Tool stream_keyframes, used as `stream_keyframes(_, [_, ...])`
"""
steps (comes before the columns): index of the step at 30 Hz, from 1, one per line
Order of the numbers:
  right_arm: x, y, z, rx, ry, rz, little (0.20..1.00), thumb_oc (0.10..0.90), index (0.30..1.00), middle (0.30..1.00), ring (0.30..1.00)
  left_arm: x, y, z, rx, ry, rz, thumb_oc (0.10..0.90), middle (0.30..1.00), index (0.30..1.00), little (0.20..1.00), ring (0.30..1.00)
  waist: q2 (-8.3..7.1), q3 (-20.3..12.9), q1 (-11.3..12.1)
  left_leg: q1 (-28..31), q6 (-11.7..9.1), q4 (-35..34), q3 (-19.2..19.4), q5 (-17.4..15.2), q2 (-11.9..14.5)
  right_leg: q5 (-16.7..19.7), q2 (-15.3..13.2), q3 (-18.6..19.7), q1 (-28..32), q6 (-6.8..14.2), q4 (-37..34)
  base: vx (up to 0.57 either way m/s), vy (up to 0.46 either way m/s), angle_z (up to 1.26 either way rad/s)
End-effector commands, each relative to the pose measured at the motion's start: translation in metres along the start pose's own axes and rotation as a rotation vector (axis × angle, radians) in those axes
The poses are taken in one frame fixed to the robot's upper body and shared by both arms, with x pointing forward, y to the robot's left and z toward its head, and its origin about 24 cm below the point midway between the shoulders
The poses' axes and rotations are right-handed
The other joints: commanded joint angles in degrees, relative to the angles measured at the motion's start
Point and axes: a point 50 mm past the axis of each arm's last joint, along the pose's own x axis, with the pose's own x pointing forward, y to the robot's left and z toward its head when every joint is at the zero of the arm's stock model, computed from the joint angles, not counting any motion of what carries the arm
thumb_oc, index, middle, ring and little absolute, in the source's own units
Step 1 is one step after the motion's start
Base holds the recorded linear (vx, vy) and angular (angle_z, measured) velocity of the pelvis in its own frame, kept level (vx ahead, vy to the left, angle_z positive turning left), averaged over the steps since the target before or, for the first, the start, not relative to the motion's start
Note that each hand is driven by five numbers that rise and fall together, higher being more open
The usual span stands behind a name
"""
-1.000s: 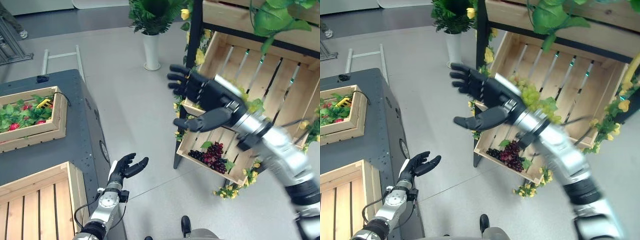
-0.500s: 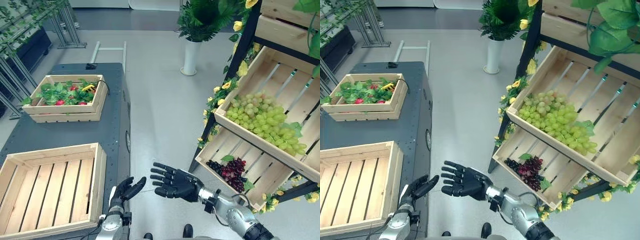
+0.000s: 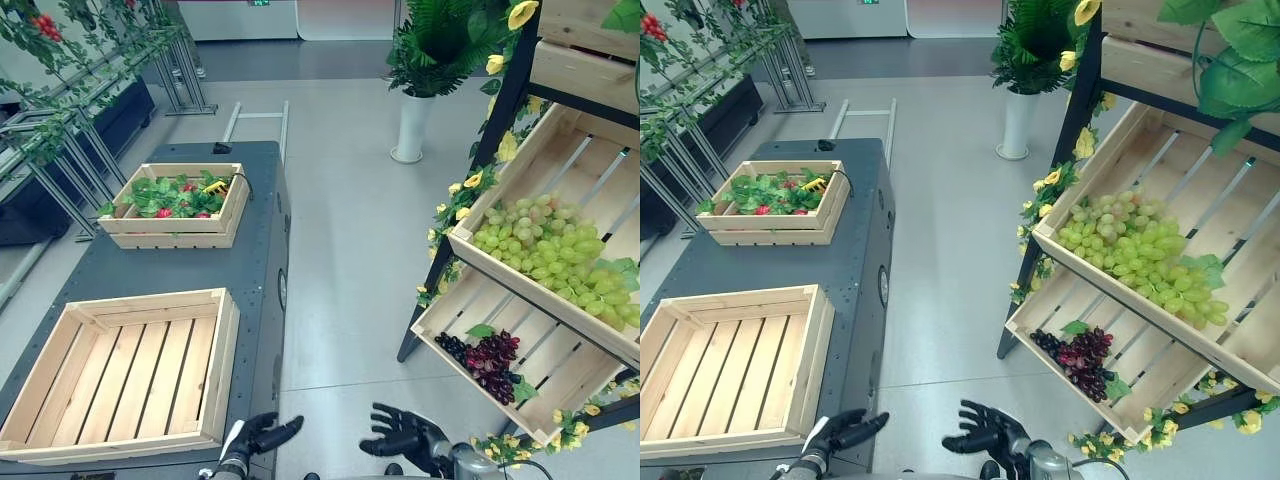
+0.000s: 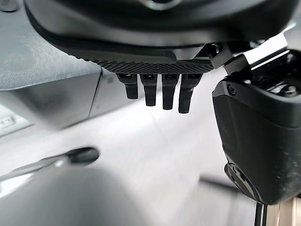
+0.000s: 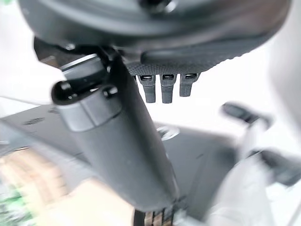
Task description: Pick up the fruits from the basket on one side to the basket on the other side
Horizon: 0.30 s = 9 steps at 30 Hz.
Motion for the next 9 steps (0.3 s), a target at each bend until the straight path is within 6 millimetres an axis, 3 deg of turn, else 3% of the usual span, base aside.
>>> stream_keyframes(1, [0.004, -0.011, 0.030, -0.111, -0.078, -0.078, 0.900, 0.800, 0.900, 0.900, 0.900, 0.015, 0.014, 0.043, -0.112, -0.142, 0.065, 0.800, 0.900, 0.900, 0.900, 0.900, -0.62, 1.5, 0.6, -1.1, 1.3, 0.6, 2.4, -4.7, -3.4, -10.3, -0.3, 0.1, 5.0, 0.5, 3.2, 0.04, 0.004, 0.03])
stream_keyframes(4, [0.004, -0.015, 0.023, -0.104, -0.041, -0.140, 0.900, 0.800, 0.900, 0.900, 0.900, 0.015, 0.013, 0.034, -0.195, -0.085, 0.142, 0.800, 0.900, 0.900, 0.900, 0.900, -0.89, 1.5, 1.2, -1.0, 1.4, 1.0, 1.9, -4.9, -3.6, -10.5, -0.4, -0.5, 5.4, 0.3, 3.2, 0.03, -0.017, 0.12])
stream_keyframes(6, [0.007, -0.013, 0.023, -0.130, -0.031, -0.222, 0.900, 0.800, 0.900, 0.900, 0.900, 0.014, 0.002, 0.023, -0.122, -0.013, 0.121, 0.800, 0.900, 0.900, 0.900, 0.900, -1.33, 1.3, 1.6, -1.0, 1.5, 1.1, 1.2, -5.0, -3.8, -10.4, -0.4, -0.6, 5.7, 0.1, 3.1, 0.02, -0.042, 0.16])
stream_keyframes(9, [0.007, -0.013, 0.024, -0.111, -0.053, -0.260, 0.900, 0.800, 0.900, 0.900, 0.900, 0.013, -0.003, 0.022, -0.120, -0.029, 0.113, 0.800, 0.900, 0.900, 0.900, 0.900, -1.27, 1.3, 1.3, -0.6, 1.4, 0.9, 1.0, -5.2, -3.8, -10.6, -0.2, -0.3, 6.0, 0.1, 3.1, 0.02, -0.029, 0.16])
